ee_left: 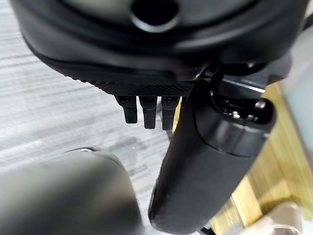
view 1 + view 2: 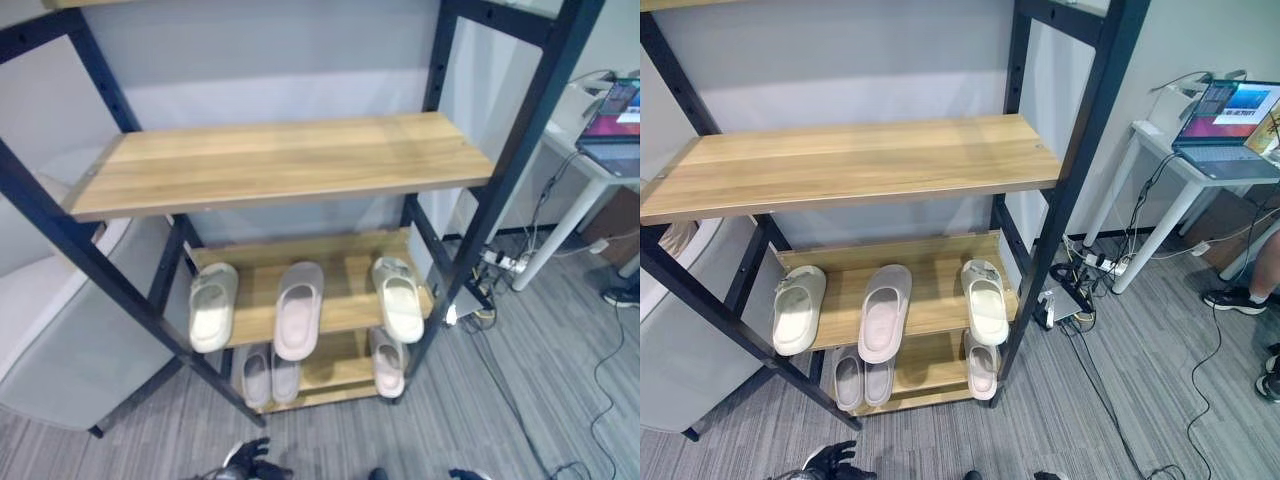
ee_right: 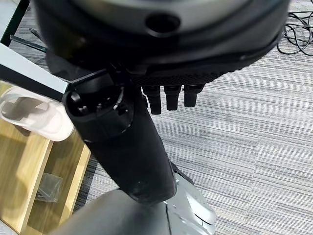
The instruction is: Arrange the slippers neatly on the shoe rack.
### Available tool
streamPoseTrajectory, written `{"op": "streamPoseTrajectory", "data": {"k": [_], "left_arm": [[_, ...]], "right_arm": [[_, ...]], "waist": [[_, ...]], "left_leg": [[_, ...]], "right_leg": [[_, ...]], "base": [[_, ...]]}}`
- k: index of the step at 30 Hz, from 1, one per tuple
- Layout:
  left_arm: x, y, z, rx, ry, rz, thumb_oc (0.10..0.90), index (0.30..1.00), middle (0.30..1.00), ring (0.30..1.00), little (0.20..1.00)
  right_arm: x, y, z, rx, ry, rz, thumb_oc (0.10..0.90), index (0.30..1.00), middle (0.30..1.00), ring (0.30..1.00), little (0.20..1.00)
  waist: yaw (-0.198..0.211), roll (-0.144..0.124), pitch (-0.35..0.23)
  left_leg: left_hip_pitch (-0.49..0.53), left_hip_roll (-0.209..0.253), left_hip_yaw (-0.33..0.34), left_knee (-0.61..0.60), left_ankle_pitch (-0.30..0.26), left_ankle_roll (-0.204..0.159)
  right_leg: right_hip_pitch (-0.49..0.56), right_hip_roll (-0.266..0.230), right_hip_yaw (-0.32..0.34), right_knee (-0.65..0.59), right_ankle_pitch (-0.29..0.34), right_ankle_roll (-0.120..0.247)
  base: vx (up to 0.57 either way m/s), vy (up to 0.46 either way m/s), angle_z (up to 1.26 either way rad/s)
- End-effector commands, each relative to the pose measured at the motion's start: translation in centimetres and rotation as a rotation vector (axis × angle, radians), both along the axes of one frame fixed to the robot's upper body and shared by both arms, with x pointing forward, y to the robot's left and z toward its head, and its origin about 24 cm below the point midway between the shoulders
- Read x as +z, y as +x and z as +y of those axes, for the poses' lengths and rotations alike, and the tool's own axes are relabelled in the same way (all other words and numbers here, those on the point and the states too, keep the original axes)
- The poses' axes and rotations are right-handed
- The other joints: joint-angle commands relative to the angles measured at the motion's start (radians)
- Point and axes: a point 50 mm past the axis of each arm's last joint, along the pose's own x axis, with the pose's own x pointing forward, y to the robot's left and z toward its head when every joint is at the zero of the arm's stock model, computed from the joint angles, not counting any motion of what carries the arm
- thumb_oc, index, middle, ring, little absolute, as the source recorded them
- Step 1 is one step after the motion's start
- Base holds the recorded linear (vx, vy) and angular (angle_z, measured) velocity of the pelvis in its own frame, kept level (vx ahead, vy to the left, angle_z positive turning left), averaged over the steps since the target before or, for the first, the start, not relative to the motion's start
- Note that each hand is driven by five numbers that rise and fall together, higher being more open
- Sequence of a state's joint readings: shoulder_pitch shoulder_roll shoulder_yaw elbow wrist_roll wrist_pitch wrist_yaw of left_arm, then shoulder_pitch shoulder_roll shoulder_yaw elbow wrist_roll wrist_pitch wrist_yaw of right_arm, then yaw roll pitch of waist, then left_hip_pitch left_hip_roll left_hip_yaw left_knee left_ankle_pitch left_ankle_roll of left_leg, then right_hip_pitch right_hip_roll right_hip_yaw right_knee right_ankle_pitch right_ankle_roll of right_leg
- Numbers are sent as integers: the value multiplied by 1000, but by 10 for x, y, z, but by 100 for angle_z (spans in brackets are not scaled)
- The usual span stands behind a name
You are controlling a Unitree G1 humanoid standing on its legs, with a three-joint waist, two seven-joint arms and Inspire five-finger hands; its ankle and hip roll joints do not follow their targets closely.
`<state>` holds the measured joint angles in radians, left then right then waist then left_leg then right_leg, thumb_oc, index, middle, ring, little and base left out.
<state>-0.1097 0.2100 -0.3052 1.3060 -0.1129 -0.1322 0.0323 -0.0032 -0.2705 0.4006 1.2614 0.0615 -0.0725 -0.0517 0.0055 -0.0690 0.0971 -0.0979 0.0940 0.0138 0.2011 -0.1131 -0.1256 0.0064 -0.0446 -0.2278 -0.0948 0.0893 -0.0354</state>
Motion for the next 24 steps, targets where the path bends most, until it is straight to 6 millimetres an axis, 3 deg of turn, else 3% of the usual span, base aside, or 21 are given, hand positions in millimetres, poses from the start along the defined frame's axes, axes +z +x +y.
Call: {"op": "streamPoseTrajectory", "data": {"k": [1, 2, 7, 16, 21, 24], "left_arm": [[-4, -5, -20, -28, -41, -2, 800, 900, 900, 900, 900], [-5, -7, -21, -27, -42, 6, 800, 900, 900, 900, 900], [-4, -6, -17, -24, -36, -4, 800, 900, 900, 900, 900], [3, 6, -13, -35, -25, -75, 800, 900, 900, 900, 900], [12, 23, -20, -42, -62, -179, 800, 900, 900, 900, 900], [29, 41, -30, -86, -126, -311, 800, 900, 900, 900, 900]], "right_arm": [[4, 18, 2, -13, 18, -73, 800, 900, 900, 900, 900], [3, 13, 1, -5, 8, -54, 800, 900, 900, 900, 900], [1, 8, 5, 13, 16, -33, 800, 900, 900, 900, 900], [3, 19, 12, 77, 21, -65, 800, 900, 900, 900, 900], [4, 20, 9, 78, 13, -76, 800, 900, 900, 900, 900], [6, 20, 1, 56, -10, -92, 800, 900, 900, 900, 900]], "waist": [[17, 5, 16], [11, 18, 9], [18, 4, -9], [41, 3, -30], [57, 15, -32], [84, 31, -15]], "left_leg": [[-3, -56, -56, -71, 77, 35], [15, -52, -62, -91, 82, 40], [47, -76, -62, -109, 62, 56], [105, -85, -62, -170, 61, 79], [119, -83, -93, -223, 98, 73], [90, -84, -135, -241, 143, 52]], "right_leg": [[52, -14, 77, 85, -163, 105], [57, -11, 83, 92, -172, 110], [64, -30, 97, 84, -158, 120], [77, -44, 88, 92, -159, 134], [86, -38, 53, 80, -165, 134], [84, -33, -1, 71, -172, 128]], "base": [[111, 95, -19], [131, 105, -35], [123, 78, -33], [24, 21, 1], [-71, -11, 23], [-171, -26, 42]]}}
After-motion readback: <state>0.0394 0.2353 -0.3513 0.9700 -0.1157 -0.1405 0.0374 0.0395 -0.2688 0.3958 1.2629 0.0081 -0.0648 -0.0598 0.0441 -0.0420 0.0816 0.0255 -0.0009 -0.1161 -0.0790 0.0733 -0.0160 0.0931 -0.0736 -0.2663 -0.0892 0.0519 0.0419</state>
